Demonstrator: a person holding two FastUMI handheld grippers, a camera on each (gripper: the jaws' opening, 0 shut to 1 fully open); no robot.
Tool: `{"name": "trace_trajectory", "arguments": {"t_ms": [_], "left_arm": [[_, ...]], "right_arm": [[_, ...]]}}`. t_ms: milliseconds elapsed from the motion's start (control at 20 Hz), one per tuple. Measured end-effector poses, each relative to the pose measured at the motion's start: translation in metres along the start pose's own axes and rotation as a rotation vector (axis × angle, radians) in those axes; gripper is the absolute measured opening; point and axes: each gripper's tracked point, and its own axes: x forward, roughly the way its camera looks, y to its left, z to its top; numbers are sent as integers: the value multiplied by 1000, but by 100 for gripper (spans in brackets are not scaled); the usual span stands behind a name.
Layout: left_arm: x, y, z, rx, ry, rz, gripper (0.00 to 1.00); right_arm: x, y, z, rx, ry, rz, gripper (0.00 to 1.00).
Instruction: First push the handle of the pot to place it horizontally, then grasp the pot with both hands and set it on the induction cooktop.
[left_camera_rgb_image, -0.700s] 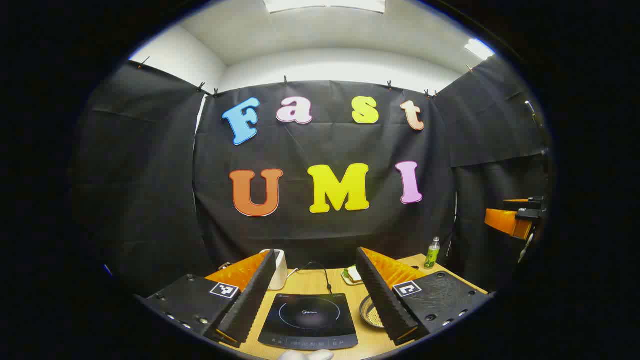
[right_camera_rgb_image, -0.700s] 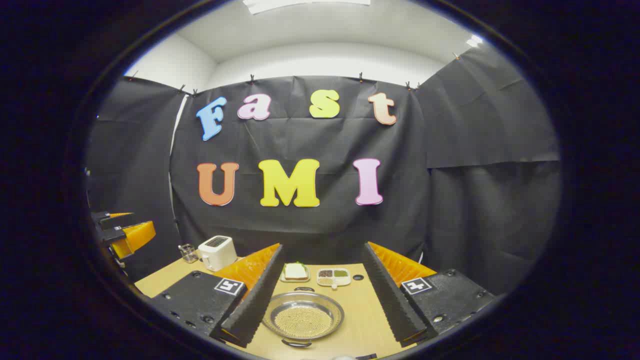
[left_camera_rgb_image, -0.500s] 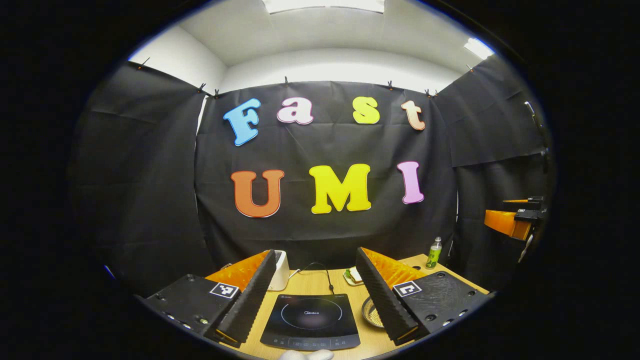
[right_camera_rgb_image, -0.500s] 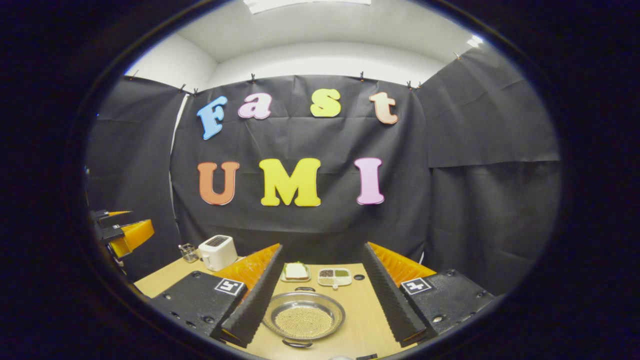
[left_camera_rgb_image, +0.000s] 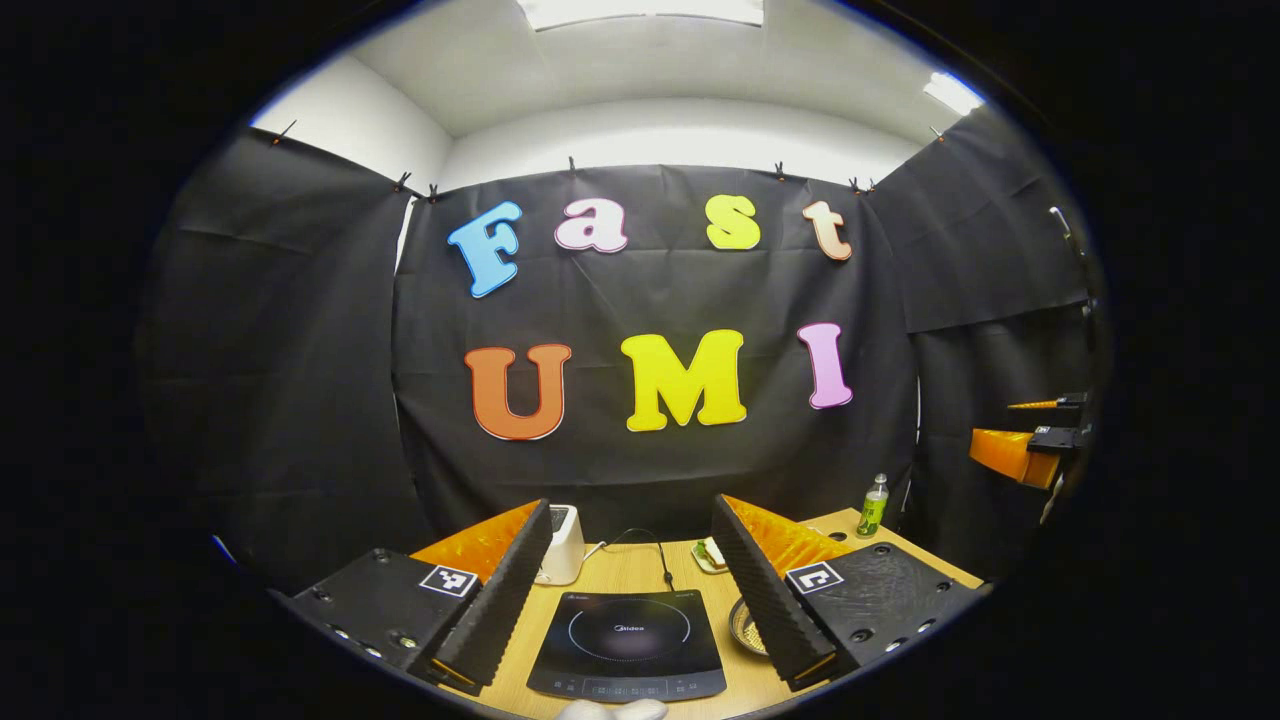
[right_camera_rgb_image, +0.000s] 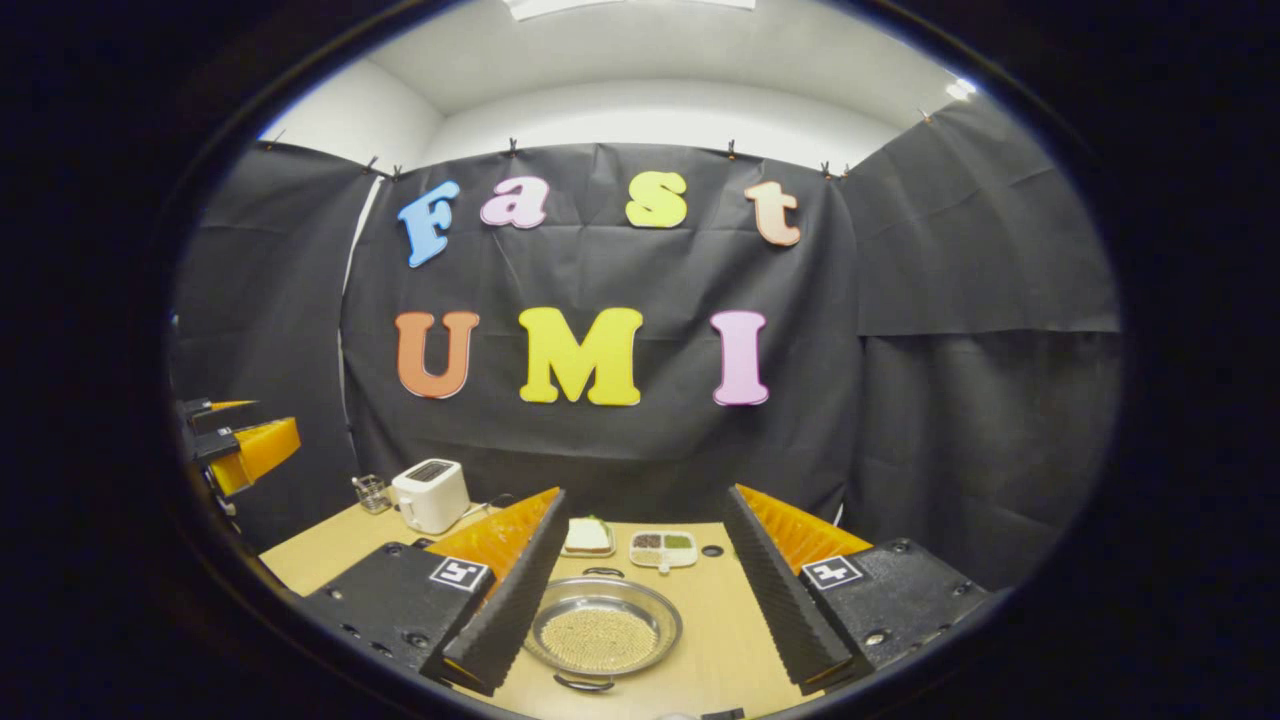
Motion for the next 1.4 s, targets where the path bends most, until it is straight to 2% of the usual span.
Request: {"name": "trace_trajectory", "arguments": {"t_ms": [50,300,450,550,650,700,750,1050,1100,1150,1250,1400], "left_arm": [[0,0,-2,1,4,0,96],[-3,2,-9,11,21,0,96],[-5,7,-14,10,26,15,96],[-6,10,-20,-3,37,22,96],[-9,14,-23,-7,47,32,96],[-10,16,-25,-6,49,39,96],[-9,18,-27,-4,52,45,96],[-13,28,-38,-14,73,74,96],[-13,30,-41,-19,79,79,96],[-14,31,-42,-24,86,84,96],[-16,36,-44,-28,93,97,96],[-16,43,-50,-20,107,114,96]], "right_arm": [[0,1,-3,4,9,0,97],[6,6,-16,23,49,26,60],[10,20,-37,17,118,71,21],[15,33,-57,34,188,130,5],[16,51,-79,59,254,197,4],[18,53,-90,57,283,205,0],[20,55,-103,51,311,212,4],[25,94,-183,21,497,294,4],[26,99,-196,14,523,300,0],[27,103,-212,2,554,305,4],[26,112,-241,-18,607,323,0],[25,123,-280,-34,690,349,4]]}}
